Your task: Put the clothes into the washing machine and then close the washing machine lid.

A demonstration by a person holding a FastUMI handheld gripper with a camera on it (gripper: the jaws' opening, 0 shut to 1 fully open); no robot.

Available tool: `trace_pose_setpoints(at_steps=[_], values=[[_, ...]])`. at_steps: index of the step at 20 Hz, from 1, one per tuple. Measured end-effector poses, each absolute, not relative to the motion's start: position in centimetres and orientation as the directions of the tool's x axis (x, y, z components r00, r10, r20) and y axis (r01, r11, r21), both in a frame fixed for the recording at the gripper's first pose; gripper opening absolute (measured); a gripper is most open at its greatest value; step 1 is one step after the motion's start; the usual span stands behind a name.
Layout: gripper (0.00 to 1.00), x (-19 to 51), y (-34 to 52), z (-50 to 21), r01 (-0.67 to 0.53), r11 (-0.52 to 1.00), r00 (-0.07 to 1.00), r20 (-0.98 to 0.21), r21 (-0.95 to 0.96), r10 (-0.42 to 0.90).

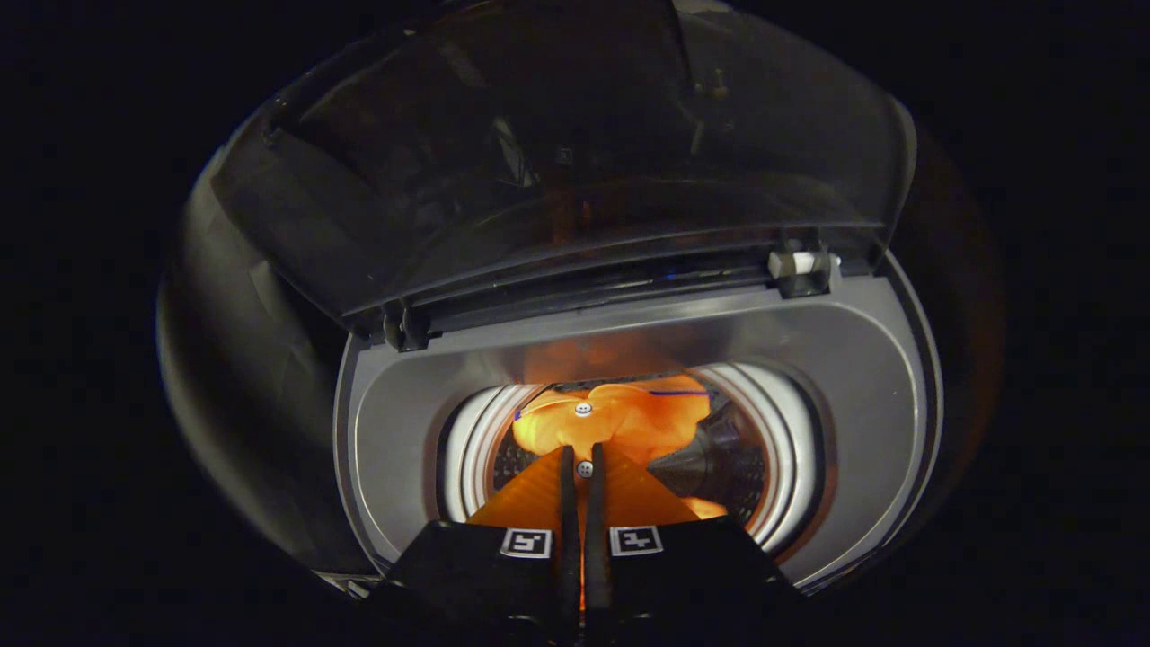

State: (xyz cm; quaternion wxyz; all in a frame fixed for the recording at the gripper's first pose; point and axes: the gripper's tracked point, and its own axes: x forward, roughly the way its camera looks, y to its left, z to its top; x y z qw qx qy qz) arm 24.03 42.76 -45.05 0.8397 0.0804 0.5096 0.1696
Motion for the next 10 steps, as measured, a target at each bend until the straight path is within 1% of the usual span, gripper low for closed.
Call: trace_pose_setpoints(at_steps=[5,7,8,10], values=[[0.11,23.7,42.2,-46.1,-0.197,0.936,0.412,-0.842,0.29,0.348],[0.18,23.5,42.1,-45.8,-0.198,0.934,0.416,-0.838,0.296,0.354],[0.21,23.6,41.8,-46.0,-0.194,0.94,0.424,-0.84,0.279,0.337],[0.75,23.3,41.4,-46.2,-0.199,0.947,0.416,-0.853,0.253,0.315]])
